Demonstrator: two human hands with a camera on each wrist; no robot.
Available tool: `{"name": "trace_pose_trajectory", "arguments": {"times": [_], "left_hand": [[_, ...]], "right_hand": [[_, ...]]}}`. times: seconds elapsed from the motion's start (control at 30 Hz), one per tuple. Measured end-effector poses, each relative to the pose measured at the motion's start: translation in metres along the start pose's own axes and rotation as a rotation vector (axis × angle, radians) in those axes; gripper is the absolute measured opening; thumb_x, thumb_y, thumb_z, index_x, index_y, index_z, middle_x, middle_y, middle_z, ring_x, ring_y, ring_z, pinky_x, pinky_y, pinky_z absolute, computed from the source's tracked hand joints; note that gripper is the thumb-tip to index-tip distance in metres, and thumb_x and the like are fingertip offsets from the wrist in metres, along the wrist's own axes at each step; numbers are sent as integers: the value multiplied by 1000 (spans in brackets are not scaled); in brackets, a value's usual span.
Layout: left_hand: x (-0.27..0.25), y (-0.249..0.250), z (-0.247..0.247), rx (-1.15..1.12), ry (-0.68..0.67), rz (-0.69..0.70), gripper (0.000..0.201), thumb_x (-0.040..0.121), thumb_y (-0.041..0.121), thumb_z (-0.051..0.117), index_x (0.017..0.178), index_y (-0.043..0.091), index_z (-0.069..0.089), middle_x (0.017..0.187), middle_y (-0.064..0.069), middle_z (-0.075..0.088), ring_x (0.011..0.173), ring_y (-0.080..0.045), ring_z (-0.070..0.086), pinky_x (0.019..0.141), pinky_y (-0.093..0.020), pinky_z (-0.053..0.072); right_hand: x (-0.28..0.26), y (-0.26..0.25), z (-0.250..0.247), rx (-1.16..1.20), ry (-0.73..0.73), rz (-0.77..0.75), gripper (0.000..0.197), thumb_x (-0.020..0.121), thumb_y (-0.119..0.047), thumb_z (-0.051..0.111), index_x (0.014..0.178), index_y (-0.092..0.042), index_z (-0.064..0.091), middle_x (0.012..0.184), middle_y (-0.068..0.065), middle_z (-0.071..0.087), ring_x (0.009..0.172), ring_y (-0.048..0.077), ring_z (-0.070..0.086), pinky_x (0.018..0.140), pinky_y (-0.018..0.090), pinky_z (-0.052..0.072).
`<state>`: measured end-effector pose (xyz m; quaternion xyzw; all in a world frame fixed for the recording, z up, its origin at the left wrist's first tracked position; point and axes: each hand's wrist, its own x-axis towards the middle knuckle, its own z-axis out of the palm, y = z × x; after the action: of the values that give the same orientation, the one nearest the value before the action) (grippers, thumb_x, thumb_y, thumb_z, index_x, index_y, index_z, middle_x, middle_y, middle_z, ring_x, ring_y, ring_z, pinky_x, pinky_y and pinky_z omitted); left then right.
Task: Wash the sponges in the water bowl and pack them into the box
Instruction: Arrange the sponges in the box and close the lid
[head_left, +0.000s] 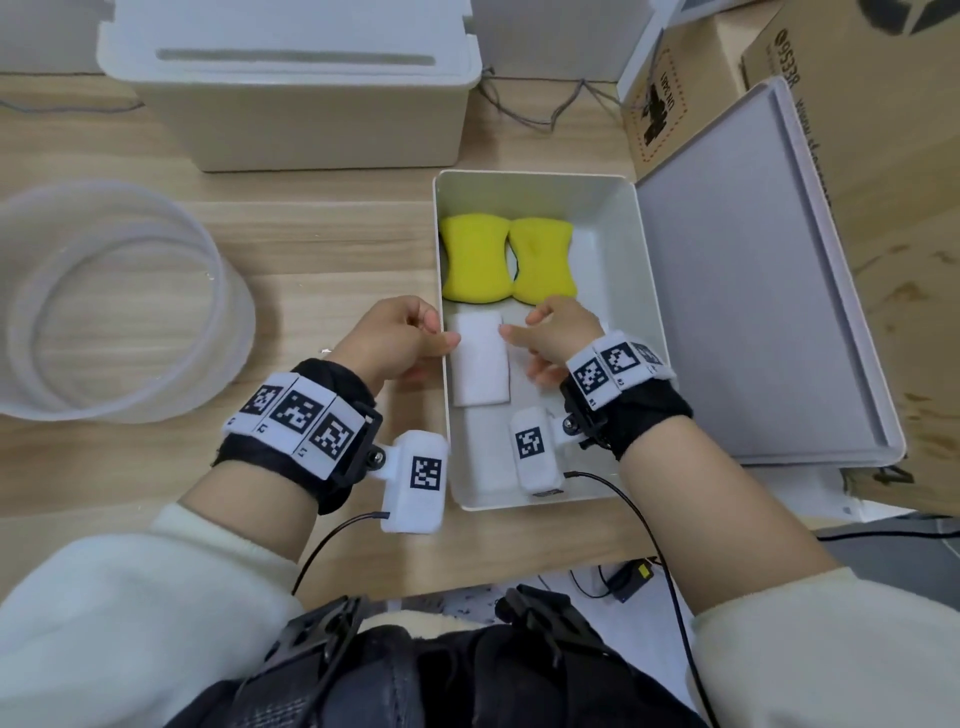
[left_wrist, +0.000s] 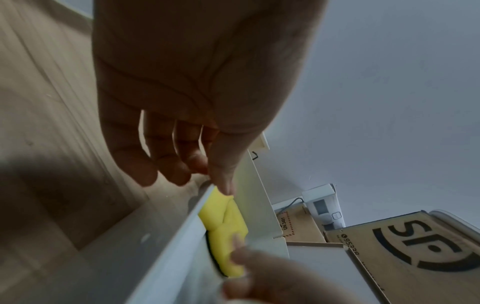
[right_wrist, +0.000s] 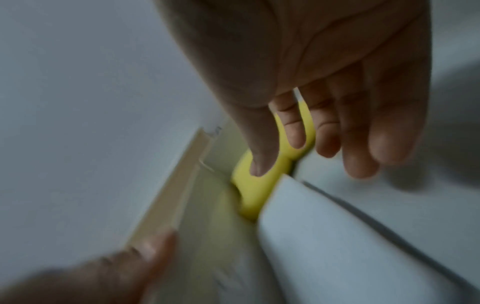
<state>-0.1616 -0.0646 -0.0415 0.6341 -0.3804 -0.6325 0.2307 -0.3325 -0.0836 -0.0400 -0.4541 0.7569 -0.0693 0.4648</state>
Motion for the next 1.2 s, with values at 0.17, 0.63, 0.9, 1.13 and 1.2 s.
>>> {"name": "trace_pose_trajectory", "arguments": {"times": [0.17,0.63,0.9,1.13,1.2], "left_hand": [[-1,3,1,41,-3,6,36,84,4,61,63,19,36,66,0,42,64,-14,45,45,-14,46],[-5,5,3,68,-6,-10,35,86,6,58,63,20,36,67,0,42,60,-13,43,48,-19,43],[-7,6,5,58,10,1,36,86,2,57,62,18,35,66,-2,43,58,-13,44,45,-17,43],[-6,6,4,36,-16,-11,36,87,2,56,63,18,35,67,-2,45,58,-14,46,43,-19,45],[-7,6,4,25,-27,-6,35,87,1,55,63,18,35,67,-3,44,59,-15,46,37,-14,44]], "right_hand": [[-48,-7,-73,-4,580,-227,23,76,-37,68,93,-26,57,106,3,57,102,22,56,91,35,42],[-62,-4,-120,-205,845,138,52,80,-10,56,129,-13,41,138,17,37,129,34,34,102,51,33],[-67,-13,-131,-249,812,167,21,82,-12,53,101,-4,57,130,18,49,119,36,48,101,47,40],[-86,-11,-116,-297,535,128,12,81,-16,59,77,-5,54,73,10,54,64,25,54,55,30,43],[-94,-11,-94,-416,480,62,11,85,-10,51,93,-2,54,84,15,54,78,32,56,63,33,41]]}}
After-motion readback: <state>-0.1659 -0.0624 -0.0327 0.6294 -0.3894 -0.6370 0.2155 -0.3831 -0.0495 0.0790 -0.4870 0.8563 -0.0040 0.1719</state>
